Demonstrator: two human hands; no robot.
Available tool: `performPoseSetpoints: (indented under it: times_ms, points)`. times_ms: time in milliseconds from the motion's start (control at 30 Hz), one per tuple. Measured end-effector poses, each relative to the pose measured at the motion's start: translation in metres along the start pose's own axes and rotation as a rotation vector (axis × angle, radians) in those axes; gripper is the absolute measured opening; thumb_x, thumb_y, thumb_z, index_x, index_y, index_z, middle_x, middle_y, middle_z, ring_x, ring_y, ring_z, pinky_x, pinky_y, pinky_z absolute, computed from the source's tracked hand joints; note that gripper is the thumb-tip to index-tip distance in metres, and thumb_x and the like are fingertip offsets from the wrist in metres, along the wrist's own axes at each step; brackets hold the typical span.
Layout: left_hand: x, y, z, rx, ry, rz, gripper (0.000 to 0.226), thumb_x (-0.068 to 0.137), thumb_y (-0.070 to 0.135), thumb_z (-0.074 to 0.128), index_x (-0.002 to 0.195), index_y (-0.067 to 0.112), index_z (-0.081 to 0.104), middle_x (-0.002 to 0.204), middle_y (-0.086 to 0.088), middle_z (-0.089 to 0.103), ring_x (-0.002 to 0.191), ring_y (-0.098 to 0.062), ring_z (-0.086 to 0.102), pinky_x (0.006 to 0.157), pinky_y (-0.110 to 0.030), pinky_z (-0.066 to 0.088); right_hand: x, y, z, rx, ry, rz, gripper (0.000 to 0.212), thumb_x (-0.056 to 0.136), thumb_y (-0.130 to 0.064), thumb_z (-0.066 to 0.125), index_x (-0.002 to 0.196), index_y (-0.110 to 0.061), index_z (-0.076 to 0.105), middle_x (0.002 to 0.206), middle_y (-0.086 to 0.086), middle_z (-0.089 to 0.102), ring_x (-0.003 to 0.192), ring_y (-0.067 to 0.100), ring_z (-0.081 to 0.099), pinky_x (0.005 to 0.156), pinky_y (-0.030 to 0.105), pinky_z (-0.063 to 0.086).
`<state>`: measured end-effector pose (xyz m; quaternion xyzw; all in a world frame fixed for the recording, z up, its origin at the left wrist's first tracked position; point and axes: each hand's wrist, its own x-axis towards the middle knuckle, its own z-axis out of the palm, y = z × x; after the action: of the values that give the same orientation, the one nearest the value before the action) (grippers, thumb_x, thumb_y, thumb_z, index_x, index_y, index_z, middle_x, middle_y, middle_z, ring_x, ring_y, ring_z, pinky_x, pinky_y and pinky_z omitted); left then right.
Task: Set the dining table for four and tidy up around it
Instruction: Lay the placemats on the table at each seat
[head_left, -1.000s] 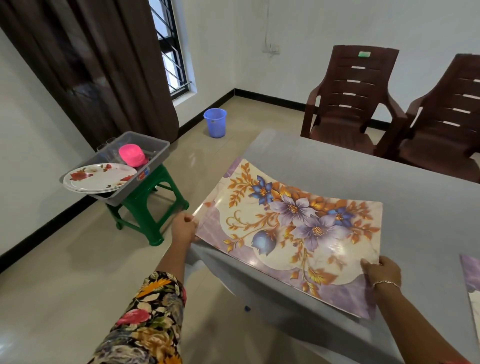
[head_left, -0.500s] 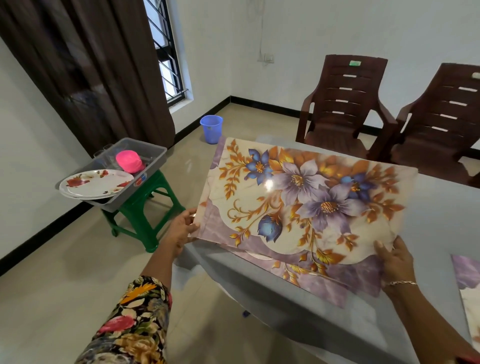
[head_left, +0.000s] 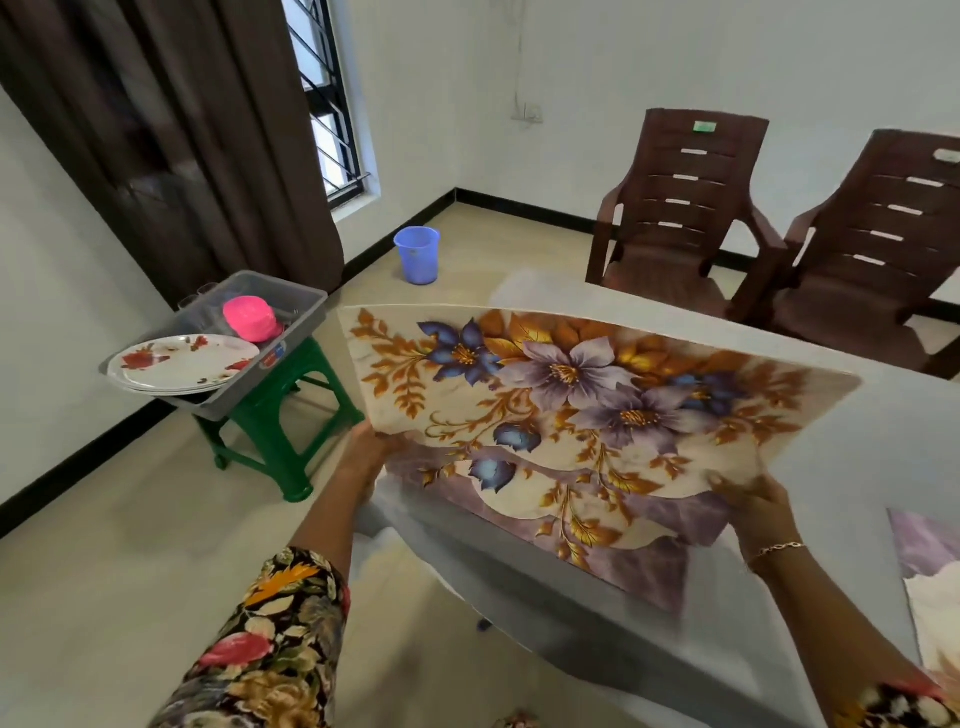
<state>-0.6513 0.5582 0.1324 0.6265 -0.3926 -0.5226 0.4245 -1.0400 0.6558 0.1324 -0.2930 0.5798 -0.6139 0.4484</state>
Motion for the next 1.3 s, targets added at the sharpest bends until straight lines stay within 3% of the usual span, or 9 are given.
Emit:
performPoseSetpoints:
  times_ms: [200, 267, 400, 600, 700, 867, 1033, 1133, 1300]
  points:
    - [-0.001, 0.013, -0.004, 0.018, 0.085, 0.004, 0.013, 0.086, -0.001, 0.060, 0.098, -0.003, 0.061, 0.096, -0.013, 0.062, 0.087, -0.030, 0.060, 0.068, -0.033, 0.052, 0.032, -0.010, 0.015, -0.196, -0.001, -0.055, 0.026, 0.083, 0.012, 0.056, 0.091, -0.013, 0.058, 0.065, -0.017, 0.069, 0.064, -0.004, 0.062, 0.057, 0.007, 0.049]
    - [0.005, 0.022, -0.016, 0.018, 0.139, -0.005, 0.002, 0.088, 0.002, 0.059, 0.087, 0.004, 0.059, 0.092, -0.015, 0.064, 0.088, -0.029, 0.058, 0.074, -0.038, 0.050, 0.043, -0.013, 0.032, -0.223, -0.046, -0.072, 0.029, 0.084, 0.011, 0.055, 0.108, -0.005, 0.056, 0.080, -0.008, 0.067, 0.084, 0.012, 0.062, 0.062, 0.007, 0.049]
    - [0.011, 0.022, -0.056, -0.037, 0.347, -0.090, 0.022, 0.092, 0.008, 0.056, 0.111, -0.003, 0.058, 0.105, -0.020, 0.060, 0.089, -0.029, 0.054, 0.077, -0.039, 0.048, 0.050, -0.013, 0.075, -0.106, -0.138, 0.045, 0.042, 0.086, 0.012, 0.050, 0.127, 0.003, 0.048, 0.108, 0.012, 0.056, 0.073, 0.015, 0.059, 0.058, 0.012, 0.052]
    - [-0.005, -0.001, -0.119, -0.649, 0.556, -0.139, 0.043, 0.091, 0.009, 0.059, 0.130, -0.002, 0.045, 0.121, -0.018, 0.056, 0.090, -0.028, 0.062, 0.061, -0.037, 0.056, 0.054, 0.001, 0.160, -0.010, -0.262, 0.199, 0.064, 0.058, -0.004, 0.071, 0.120, -0.002, 0.053, 0.065, -0.011, 0.071, 0.057, 0.007, 0.066, 0.054, 0.019, 0.055]
    - [-0.002, -0.002, -0.137, -0.862, 0.417, -0.123, 0.013, 0.095, 0.018, 0.051, 0.099, 0.008, 0.059, 0.100, -0.013, 0.062, 0.077, -0.023, 0.064, 0.055, -0.035, 0.057, 0.052, 0.013, 0.218, 0.029, -0.313, 0.224, 0.045, 0.069, 0.003, 0.066, 0.112, -0.003, 0.054, 0.064, -0.010, 0.071, 0.058, 0.012, 0.066, 0.052, 0.020, 0.055]
    - [0.029, 0.005, -0.175, -0.756, 0.081, -0.180, 0.020, 0.095, 0.009, 0.043, 0.099, 0.011, 0.062, 0.082, -0.002, 0.073, 0.075, -0.017, 0.068, 0.058, -0.030, 0.058, 0.054, 0.042, 0.328, -0.017, -0.367, 0.263, 0.037, 0.083, 0.009, 0.053, 0.118, -0.004, 0.052, 0.068, -0.008, 0.072, 0.059, 0.008, 0.067, 0.052, 0.022, 0.055]
    - [0.079, 0.024, -0.251, -0.686, 0.066, -0.172, 0.019, 0.095, 0.003, 0.044, 0.092, 0.005, 0.062, 0.068, -0.003, 0.072, 0.059, -0.014, 0.068, 0.051, -0.026, 0.056, 0.047, 0.059, 0.427, -0.038, -0.380, 0.266, 0.036, 0.084, 0.010, 0.052, 0.120, 0.001, 0.052, 0.063, -0.009, 0.070, 0.061, 0.014, 0.066, 0.053, 0.022, 0.056]
    - [0.108, 0.034, -0.292, -0.699, 0.063, -0.187, 0.017, 0.095, 0.002, 0.044, 0.100, 0.002, 0.061, 0.068, -0.004, 0.072, 0.059, -0.015, 0.070, 0.052, -0.028, 0.057, 0.041, 0.058, 0.476, -0.055, -0.354, 0.236, 0.041, 0.084, 0.005, 0.056, 0.125, 0.002, 0.049, 0.091, 0.013, 0.070, 0.082, 0.027, 0.065, 0.069, 0.032, 0.057]
    - [0.162, 0.045, -0.324, -0.713, 0.086, -0.213, 0.028, 0.091, 0.001, 0.050, 0.118, -0.002, 0.054, 0.075, -0.005, 0.072, 0.063, -0.016, 0.070, 0.053, -0.028, 0.058, 0.055, 0.050, 0.518, -0.033, -0.474, 0.212, 0.094, 0.032, -0.038, 0.090, 0.114, -0.008, 0.056, 0.099, 0.007, 0.065, 0.080, 0.019, 0.067, 0.061, 0.025, 0.058]
